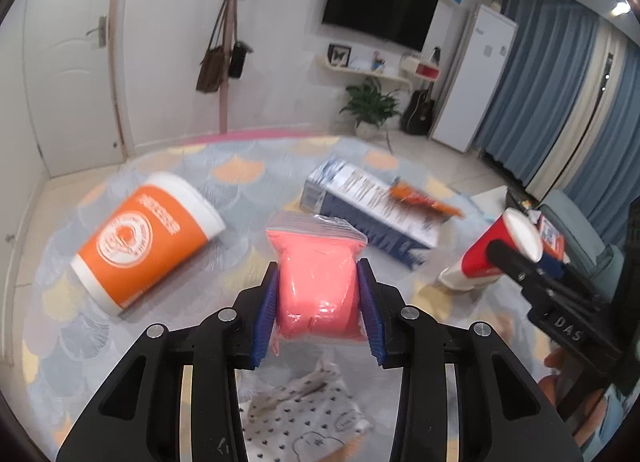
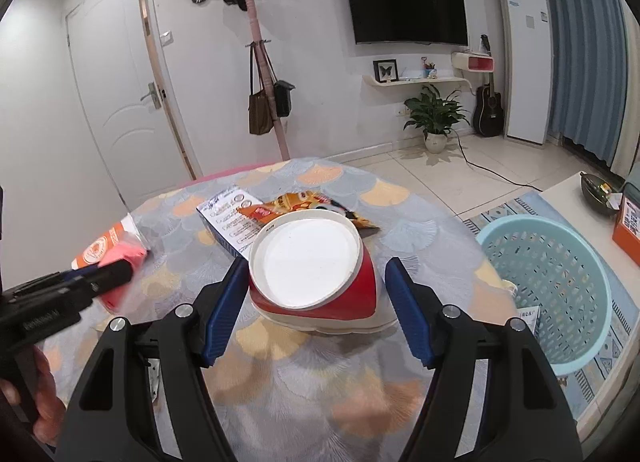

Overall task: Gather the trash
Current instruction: 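Grasp the pink clay pack with the left gripper while the right gripper grasps the red paper cup, then carry the clay pack and red cup over the light blue basket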

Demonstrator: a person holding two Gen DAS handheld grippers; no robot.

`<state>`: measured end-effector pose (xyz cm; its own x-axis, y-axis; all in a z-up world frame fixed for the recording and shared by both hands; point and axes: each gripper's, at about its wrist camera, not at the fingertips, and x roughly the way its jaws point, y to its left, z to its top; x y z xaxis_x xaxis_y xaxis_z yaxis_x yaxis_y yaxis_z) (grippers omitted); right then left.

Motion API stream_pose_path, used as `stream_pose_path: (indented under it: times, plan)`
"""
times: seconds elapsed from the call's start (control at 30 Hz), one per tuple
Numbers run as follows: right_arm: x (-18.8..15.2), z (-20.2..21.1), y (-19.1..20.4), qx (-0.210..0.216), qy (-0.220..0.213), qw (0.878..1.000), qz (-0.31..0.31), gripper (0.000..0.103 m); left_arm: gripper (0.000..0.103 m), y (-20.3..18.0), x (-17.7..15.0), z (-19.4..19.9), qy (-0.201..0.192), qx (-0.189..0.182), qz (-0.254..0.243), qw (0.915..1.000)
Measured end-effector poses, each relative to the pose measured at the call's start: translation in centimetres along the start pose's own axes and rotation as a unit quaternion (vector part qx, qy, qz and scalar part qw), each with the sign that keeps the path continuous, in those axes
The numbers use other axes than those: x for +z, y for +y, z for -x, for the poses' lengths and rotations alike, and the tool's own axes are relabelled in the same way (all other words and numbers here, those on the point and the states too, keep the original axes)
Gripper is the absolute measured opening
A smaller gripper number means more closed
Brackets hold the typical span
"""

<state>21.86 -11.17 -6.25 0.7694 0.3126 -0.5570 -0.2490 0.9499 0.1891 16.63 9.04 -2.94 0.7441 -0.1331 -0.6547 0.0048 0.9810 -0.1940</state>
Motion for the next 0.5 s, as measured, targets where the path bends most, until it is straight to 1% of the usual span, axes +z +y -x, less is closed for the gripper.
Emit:
stream_pose_path:
  times: [0.17,0.3,0.5]
  plan:
    - [0.9,2.7,-1.2,0.001,-0.026,1.0,-0.01,0.066,0.037,-2.3,0.6,2.3,-0.027,-0.016,-0.017,0.9994]
    - [2.2,4.9,-2.1,-0.005,-0.051,0.999,-0.013,0.066,0.037,-5.2,1.2,3.9,-0.048,-0.03,-0.037,0.9977]
    - [3.7,8.4,-4.9,-0.018,-0.087,0.996,-0.033,0.066,0.037,-9.3,2.5,5.3,-0.066,-0.062,-0.066,0.9937]
